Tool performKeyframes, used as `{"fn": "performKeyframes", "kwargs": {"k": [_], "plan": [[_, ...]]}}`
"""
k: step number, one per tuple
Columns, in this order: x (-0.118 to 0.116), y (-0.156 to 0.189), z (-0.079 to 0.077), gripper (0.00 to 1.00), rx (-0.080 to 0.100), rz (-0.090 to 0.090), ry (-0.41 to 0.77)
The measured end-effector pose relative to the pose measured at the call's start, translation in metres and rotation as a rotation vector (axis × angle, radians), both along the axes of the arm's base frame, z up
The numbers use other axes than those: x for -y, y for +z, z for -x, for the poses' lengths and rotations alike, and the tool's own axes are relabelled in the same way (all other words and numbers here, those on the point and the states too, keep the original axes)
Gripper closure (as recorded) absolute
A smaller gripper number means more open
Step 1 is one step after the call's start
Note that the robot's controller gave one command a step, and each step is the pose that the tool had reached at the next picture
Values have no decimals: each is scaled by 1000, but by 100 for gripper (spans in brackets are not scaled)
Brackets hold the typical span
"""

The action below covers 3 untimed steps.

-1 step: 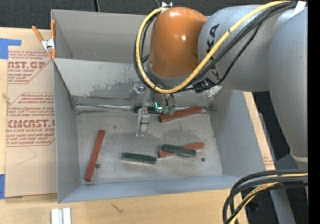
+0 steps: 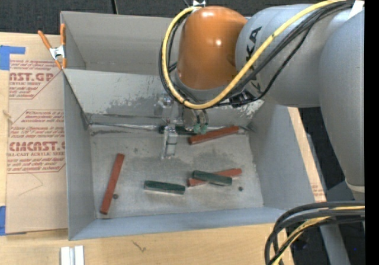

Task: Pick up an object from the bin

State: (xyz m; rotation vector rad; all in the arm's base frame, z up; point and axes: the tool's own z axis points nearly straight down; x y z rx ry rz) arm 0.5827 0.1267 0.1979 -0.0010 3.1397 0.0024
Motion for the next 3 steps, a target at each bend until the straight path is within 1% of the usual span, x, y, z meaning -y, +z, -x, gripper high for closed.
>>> {"fn": "performKeyframes", "kwargs": {"k": [1,2,3], "plan": [[26,-82,42,0,2,-1,-8],[61,-78,62,0,-7,2,1],[130,-77,63,0,-1,1,-27]]}}
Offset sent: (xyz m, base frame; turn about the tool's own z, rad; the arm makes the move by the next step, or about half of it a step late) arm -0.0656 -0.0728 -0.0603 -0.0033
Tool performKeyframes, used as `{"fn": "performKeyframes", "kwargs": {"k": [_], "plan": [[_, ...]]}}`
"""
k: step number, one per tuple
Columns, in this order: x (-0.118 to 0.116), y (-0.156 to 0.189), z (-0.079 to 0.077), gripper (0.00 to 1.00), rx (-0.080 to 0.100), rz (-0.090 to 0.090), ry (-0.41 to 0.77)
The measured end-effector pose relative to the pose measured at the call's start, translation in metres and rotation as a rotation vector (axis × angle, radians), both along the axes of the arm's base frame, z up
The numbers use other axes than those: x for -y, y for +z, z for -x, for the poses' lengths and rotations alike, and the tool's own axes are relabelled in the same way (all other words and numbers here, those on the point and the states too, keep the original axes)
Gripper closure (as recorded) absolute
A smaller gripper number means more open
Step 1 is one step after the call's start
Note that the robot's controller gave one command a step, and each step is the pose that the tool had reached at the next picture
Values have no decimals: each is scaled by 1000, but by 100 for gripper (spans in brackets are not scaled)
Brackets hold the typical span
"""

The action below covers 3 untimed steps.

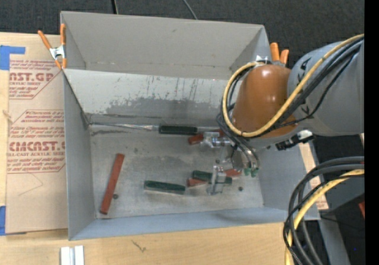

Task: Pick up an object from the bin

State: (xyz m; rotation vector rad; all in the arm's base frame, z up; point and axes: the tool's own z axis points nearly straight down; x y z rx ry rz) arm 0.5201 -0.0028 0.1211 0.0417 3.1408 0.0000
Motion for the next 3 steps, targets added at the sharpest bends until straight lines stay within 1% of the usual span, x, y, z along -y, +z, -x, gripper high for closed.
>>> {"fn": "performKeyframes", "kwargs": {"k": [1,2,3], "plan": [[4,-54,20,0,-3,-1,-22],[8,-51,22,100,-1,-1,-162],[8,-51,22,100,-1,-1,-162]]}}
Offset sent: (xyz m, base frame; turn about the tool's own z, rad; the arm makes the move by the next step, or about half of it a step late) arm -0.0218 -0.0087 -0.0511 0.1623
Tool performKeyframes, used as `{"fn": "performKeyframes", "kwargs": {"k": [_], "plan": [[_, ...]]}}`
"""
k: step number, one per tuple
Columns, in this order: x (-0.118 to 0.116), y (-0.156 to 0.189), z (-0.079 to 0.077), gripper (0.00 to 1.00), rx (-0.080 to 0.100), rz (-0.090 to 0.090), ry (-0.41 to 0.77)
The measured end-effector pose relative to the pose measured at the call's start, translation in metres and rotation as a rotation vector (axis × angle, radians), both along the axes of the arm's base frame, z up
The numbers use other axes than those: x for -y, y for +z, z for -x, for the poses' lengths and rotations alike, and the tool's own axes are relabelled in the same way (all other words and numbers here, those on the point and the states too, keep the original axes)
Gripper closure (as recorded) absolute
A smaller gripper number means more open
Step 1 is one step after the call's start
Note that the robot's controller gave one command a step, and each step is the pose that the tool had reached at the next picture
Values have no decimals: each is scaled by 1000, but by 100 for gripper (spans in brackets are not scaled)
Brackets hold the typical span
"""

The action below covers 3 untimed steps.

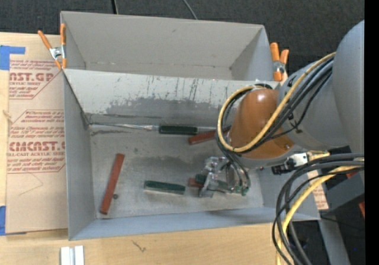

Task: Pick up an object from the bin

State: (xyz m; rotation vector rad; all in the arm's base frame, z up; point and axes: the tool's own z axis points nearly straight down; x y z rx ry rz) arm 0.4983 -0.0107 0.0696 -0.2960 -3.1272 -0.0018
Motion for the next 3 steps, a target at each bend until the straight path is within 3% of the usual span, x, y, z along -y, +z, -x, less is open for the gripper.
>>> {"fn": "performKeyframes", "kwargs": {"k": [3], "plan": [[0,21,2,100,-6,0,1]]}}
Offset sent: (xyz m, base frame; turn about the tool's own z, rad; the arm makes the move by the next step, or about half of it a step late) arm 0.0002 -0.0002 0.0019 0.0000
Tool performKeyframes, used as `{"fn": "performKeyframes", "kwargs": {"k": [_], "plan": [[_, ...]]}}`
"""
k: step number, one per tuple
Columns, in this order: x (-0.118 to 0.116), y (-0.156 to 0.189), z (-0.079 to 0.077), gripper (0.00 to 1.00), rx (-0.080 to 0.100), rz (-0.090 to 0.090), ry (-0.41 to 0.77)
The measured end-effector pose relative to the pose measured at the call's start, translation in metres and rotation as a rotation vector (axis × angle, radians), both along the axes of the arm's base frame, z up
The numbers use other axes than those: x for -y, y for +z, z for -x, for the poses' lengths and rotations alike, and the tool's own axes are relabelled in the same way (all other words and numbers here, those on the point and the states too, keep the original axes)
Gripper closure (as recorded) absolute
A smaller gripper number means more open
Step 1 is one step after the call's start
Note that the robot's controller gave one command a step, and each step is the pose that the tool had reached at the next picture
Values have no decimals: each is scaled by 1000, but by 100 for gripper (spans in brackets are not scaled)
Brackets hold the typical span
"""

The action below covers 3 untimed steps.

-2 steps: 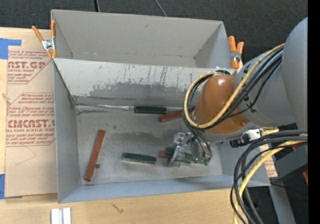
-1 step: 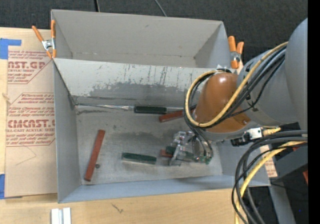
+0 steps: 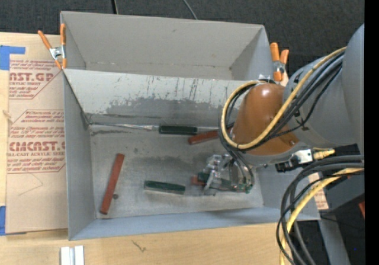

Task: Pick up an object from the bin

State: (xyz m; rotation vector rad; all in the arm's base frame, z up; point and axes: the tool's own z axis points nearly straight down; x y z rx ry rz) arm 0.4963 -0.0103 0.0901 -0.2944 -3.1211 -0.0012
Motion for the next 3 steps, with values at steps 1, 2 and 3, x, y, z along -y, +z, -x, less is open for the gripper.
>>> {"fn": "performKeyframes", "kwargs": {"k": [1,2,3], "plan": [[0,16,0,100,2,0,0],[0,31,0,100,1,0,0],[0,51,0,100,1,0,0]]}}
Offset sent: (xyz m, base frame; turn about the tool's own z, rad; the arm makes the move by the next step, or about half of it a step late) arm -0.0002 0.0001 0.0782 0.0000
